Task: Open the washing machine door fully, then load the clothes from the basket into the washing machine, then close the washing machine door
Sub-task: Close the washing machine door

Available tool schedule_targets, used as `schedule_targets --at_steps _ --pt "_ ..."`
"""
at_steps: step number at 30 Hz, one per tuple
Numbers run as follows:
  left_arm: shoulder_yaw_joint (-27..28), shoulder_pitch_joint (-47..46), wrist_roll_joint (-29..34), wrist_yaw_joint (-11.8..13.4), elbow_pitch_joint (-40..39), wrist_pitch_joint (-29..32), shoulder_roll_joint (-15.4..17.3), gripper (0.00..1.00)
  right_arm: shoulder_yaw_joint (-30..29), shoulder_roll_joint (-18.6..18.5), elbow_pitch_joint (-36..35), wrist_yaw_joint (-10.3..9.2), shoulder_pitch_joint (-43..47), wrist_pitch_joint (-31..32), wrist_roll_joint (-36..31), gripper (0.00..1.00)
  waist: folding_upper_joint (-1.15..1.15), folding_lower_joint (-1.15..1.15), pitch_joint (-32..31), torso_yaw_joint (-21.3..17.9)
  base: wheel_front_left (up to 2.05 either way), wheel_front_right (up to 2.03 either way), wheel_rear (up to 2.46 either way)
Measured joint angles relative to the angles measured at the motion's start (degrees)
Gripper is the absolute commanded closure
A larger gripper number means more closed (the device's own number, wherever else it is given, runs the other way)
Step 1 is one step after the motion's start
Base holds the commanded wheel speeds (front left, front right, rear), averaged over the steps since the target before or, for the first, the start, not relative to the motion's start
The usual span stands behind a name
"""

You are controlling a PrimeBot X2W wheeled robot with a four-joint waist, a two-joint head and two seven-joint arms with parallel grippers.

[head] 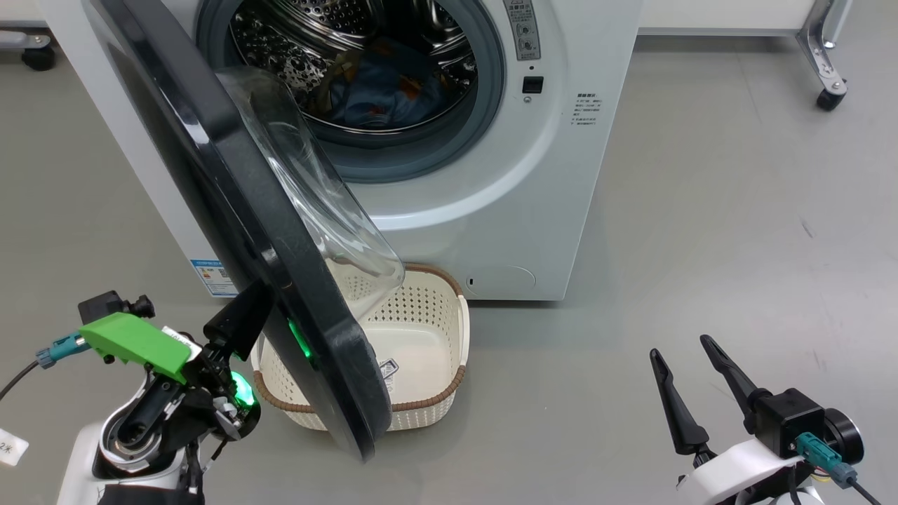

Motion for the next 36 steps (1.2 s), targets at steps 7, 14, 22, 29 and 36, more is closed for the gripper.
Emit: schedule_targets --at_steps 7,14,22,29,36 --pt "-2.4 -0.2 0.0 0.0 1.0 -3.0 0.0 1.0 0.0 -0.1 0.0 0.0 0.0 0.0 0.2 0.0 0.0 0.0 0.2 -1.2 0.0 0.0 0.0" --pt "-4.8 -0.8 0.1 -0.2 2.0 -5.2 0.1 1.0 -0.6 -0.2 -0.1 0.0 0.0 0.0 0.2 0.0 0.0 0.0 0.3 -1.7 0.0 0.0 0.0" --pt "-6.3 -1.4 0.2 -0.3 2.7 -7.2 0.2 1.0 -0.6 -0.1 -0.1 0.0 0.0 0.0 0.2 0.0 0.0 0.0 0.0 -2.3 0.0 0.0 0.0" --pt "-7.1 -1.7 0.2 -0.3 2.8 -8.6 0.5 1.0 -0.5 0.1 -0.1 0.0 0.0 0.0 0.3 0.0 0.0 0.0 -0.2 -2.9 0.0 0.0 0.0" --pt "-8.2 -2.1 0.1 -0.3 3.6 -10.1 0.8 1.0 -0.5 0.1 -0.1 0.0 0.0 0.0 0.3 0.0 0.0 0.0 -0.6 -3.5 0.0 0.0 0.0"
